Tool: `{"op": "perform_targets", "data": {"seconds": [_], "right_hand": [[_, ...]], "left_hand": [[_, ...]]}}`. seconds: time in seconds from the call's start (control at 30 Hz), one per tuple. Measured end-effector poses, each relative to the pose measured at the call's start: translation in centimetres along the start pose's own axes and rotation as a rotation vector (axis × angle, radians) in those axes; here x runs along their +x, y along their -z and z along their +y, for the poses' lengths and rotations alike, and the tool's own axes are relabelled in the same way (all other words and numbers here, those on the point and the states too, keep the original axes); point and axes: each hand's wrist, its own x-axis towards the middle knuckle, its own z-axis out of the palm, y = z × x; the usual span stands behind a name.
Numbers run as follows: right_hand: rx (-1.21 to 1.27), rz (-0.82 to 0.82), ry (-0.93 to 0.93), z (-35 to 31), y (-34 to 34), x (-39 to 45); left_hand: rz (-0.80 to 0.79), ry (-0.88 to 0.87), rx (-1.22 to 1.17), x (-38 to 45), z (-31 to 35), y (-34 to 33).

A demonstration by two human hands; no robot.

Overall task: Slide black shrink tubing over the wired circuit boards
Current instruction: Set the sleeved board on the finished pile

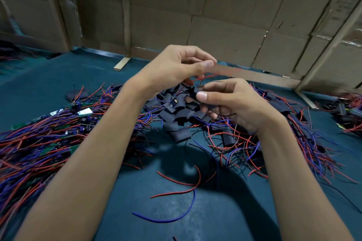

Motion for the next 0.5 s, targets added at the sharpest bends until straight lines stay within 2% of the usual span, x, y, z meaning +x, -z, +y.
{"op": "perform_targets", "data": {"seconds": [0.1, 0.23, 0.37, 0.5], "right_hand": [[0.147, 0.013, 0.022, -0.4, 0.7, -0.4], [0.182, 0.030, -0.018, -0.7, 1.6, -0.8], [0.100, 0.054, -0.096, -0.5, 2.2, -1.3], [0.065, 0.059, -0.106, -0.5, 2.3, -1.4]], "left_hand": [[-0.158, 0.159, 0.041, -0.3, -0.9, 0.8], [-0.403, 0.303, -0.141, -0.8, -1.8, 1.8], [-0.409, 0.313, -0.066, -0.8, -1.8, 1.9], [-0.358, 0.379, -0.109, -0.8, -1.9, 1.3]]}}
